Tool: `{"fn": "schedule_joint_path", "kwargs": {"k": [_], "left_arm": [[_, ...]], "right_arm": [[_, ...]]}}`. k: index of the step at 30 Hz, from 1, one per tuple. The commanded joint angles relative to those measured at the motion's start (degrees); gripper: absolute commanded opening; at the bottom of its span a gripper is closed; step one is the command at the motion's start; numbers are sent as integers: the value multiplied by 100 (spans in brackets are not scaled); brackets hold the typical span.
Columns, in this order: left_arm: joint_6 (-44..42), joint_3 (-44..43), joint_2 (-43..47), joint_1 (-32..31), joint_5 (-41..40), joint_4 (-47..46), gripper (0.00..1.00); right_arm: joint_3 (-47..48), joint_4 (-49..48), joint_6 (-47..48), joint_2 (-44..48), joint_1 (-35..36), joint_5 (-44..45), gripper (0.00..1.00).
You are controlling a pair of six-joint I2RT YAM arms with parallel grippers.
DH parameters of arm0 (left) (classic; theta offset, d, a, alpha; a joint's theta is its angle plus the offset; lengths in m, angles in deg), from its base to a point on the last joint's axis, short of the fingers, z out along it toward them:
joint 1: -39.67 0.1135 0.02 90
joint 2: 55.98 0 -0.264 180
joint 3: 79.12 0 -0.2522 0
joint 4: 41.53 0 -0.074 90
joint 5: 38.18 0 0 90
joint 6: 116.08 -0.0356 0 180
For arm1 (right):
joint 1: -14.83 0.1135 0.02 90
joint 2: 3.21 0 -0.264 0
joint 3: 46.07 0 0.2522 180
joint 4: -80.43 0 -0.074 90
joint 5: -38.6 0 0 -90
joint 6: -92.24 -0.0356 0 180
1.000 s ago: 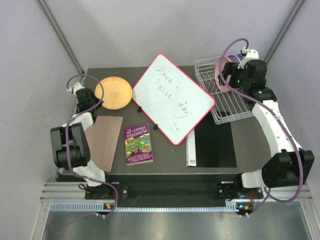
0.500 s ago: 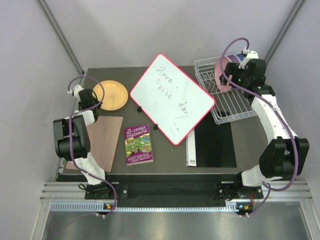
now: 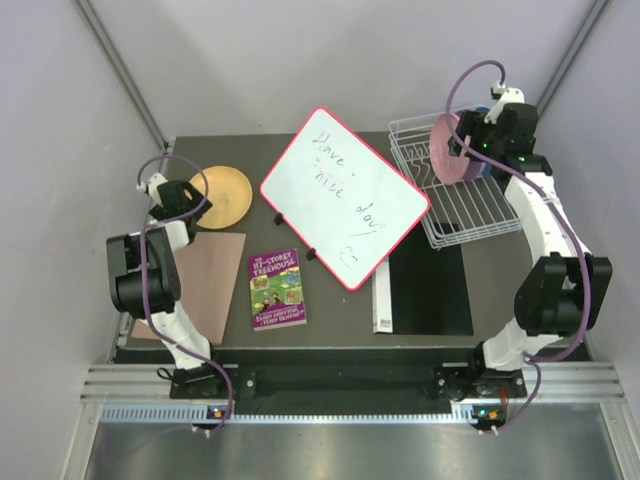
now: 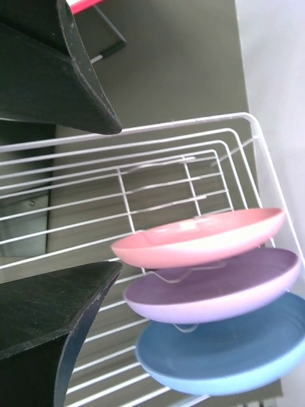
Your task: Unload the plates from the dish rack
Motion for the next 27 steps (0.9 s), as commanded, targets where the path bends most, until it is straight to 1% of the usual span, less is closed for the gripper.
{"fn": "schedule_joint_path", "kwargs": {"k": [1,5,6,7,9,11,14,15,16,20,26,27], "left_arm": [[-51,-151,306,32,147,23,86],[-51,-98,788,32,358,84,87],[-51,-72,886,41,481,102,87],[-25,-54,991,32,543,111,87],[19,-19,1299,23,596,198,87],[63,42,1597,23,693,190,87],[116,148,1949,-12,895,190,87],[160,218,2029,-29,904,190,86],[169,244,2099,-64,1095,147,86],[239,359,2407,-196,1352,67,84],[283,508,2609,-311,1448,-29,84],[275,534,2618,-311,1449,-30,84]], "right_arm": [[674,-4,223,-384,-30,281,80],[1246,250,424,-946,-30,439,79],[1569,364,460,-1070,-22,535,78],[1720,583,495,-1175,-22,588,76],[2072,708,574,-1448,-13,632,76],[2187,787,662,-1606,-4,685,73],[2415,901,820,-1817,40,1001,69],[2468,936,829,-1888,49,1054,65],[2521,1050,829,-1949,58,1072,64],[2671,1104,1119,-2160,75,1265,56],[2688,1130,1488,-2283,444,1625,52],[2697,1139,1541,-2301,514,1721,42]]}}
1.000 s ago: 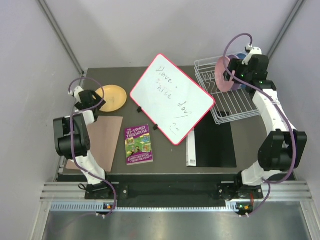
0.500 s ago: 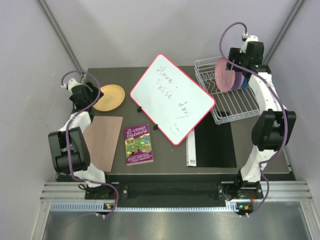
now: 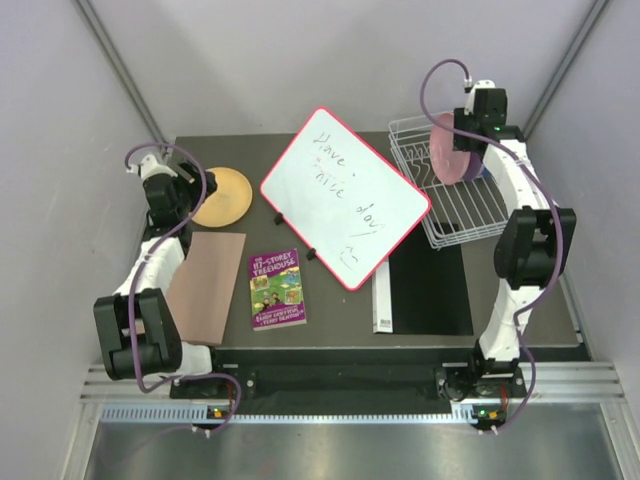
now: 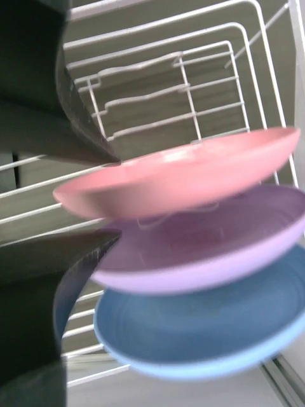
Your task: Unload the plates from the dish rack
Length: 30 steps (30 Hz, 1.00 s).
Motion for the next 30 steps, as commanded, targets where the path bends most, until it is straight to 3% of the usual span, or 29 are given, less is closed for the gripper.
{"fn": "schedule_joint_path", "kwargs": {"k": [1,3,6,13,20,30], "left_arm": [[62,115,277,-33,187,-246,84],[80,167,321,-42,214,-263,84],[63,238,374,-51,231,-281,84],[89,370,383,-51,345,-343,83],[98,353,357,-200,276,-325,82],[19,361,365,-428,187,-290,83]], "right_arm": [[356,7,424,-72,318,456,30],[417,59,459,-151,388,694,6],[576,165,495,-291,441,983,0],[488,-80,574,-204,704,1712,0],[-442,-1793,1329,384,1381,3829,0],[-1173,-3131,1883,781,1549,4684,0]]}}
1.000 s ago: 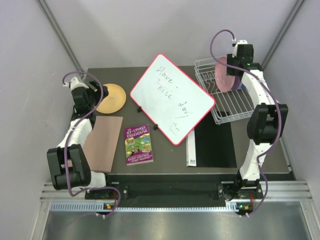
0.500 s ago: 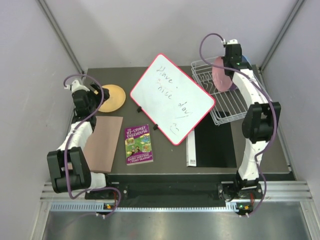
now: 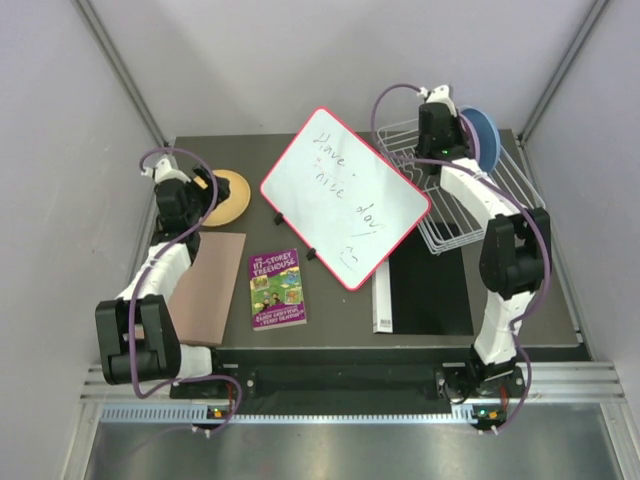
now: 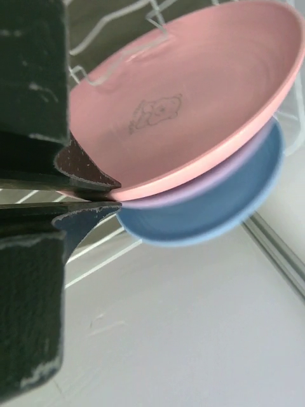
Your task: Unload the plates from the dish rack
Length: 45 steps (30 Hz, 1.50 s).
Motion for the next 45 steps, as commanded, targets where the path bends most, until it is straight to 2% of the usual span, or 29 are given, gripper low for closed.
{"fn": "schedule_joint_path", "kwargs": {"k": [1,8,13,18,19,21,22,23,24,29,37,45], "left_arm": [[-16,11,153,-59,-44,-231,83],[-113,-67,189,-217,-115,-161,82],[-148,-261,197,-419,113,-90,82],[-52,-515,101,-622,755,-397,82],[-34,-585,75,-822,895,-485,82],[10,-656,-22,-1007,1176,-695,82],[36,-674,-66,-1061,1282,-819,82],[123,-683,-101,-1113,1387,-959,82],[185,-700,-180,-1210,1554,-1169,82],[396,-762,-417,-1518,1652,-1672,81],[528,-490,-462,-1931,1432,-2594,80],[415,-235,-286,-2265,1239,-3219,80]], "right_arm": [[-47,-1268,296,544,47,604,0],[-470,-1911,587,1106,126,938,0],[-470,-1553,430,1817,108,816,0],[-338,220,-983,2477,56,-588,0],[-347,390,-1186,2661,64,-800,0],[-391,794,-1625,2916,56,-1792,0],[-460,900,-1784,2987,47,-2021,0],[-505,945,-1925,3066,30,-2746,0],[-557,971,-2214,3215,47,-3014,0],[-1014,761,-3006,3436,38,-5018,0],[-1489,418,-3517,3348,47,-6127,0],[-1709,286,-3623,3287,73,-6278,0]]}}
